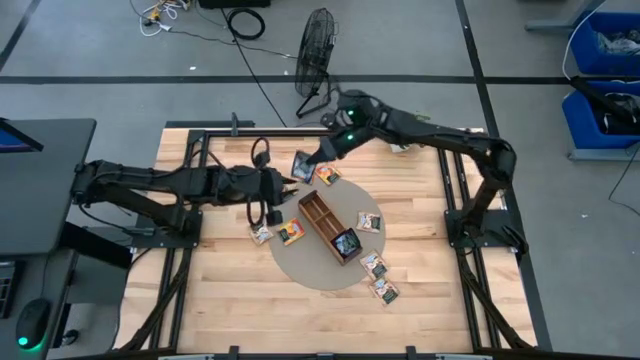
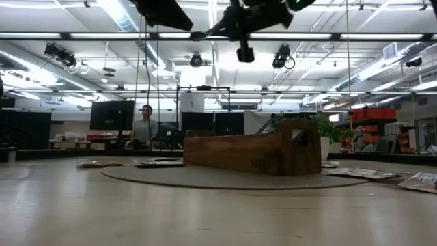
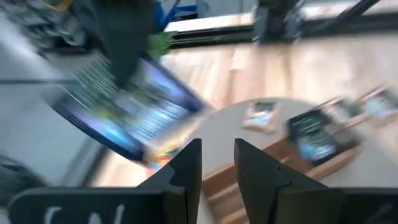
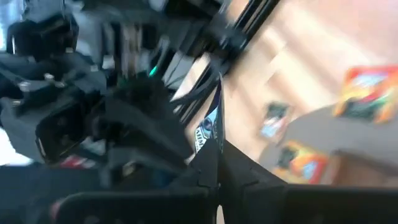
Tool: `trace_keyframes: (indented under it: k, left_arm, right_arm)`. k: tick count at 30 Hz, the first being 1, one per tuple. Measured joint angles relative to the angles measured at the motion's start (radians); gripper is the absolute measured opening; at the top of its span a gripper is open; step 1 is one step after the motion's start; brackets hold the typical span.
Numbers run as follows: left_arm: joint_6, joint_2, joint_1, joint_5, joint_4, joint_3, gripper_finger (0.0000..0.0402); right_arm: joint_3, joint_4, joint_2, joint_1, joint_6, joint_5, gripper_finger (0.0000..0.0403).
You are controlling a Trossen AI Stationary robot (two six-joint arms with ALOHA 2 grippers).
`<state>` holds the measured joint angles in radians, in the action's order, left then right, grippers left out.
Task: Pick & Place Tea
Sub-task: Put the purple tea bag into the right section of the wooden organizer
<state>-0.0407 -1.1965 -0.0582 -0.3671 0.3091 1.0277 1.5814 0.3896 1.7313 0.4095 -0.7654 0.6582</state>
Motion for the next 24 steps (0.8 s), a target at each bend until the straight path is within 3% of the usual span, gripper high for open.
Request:
trace_keyframes:
  k: [5,11,19,24]
  left_arm:
    - [0.100,0.015,-0.015,0.036,-0.030,-0.005,0.0098]
    - [0.139,0.019,-0.017,0.037,-0.080,-0.005,0.0090]
    - [0.168,0.019,-0.014,0.151,-0.302,-0.005,0.0089]
    - [0.207,0.029,0.007,0.187,-0.369,-0.047,0.0089]
  right_arm:
    - [0.000,0.115,-0.091,-0.007,0.068,-0.170,0.0001]
    - [0.000,0.314,-0.204,-0.077,0.138,-0.483,0.0001]
    - [0.000,0.419,-0.304,-0.256,0.094,-0.904,0.0000]
    - [0.000,0.479,-0.314,-0.365,0.007,-1.058,0.0000]
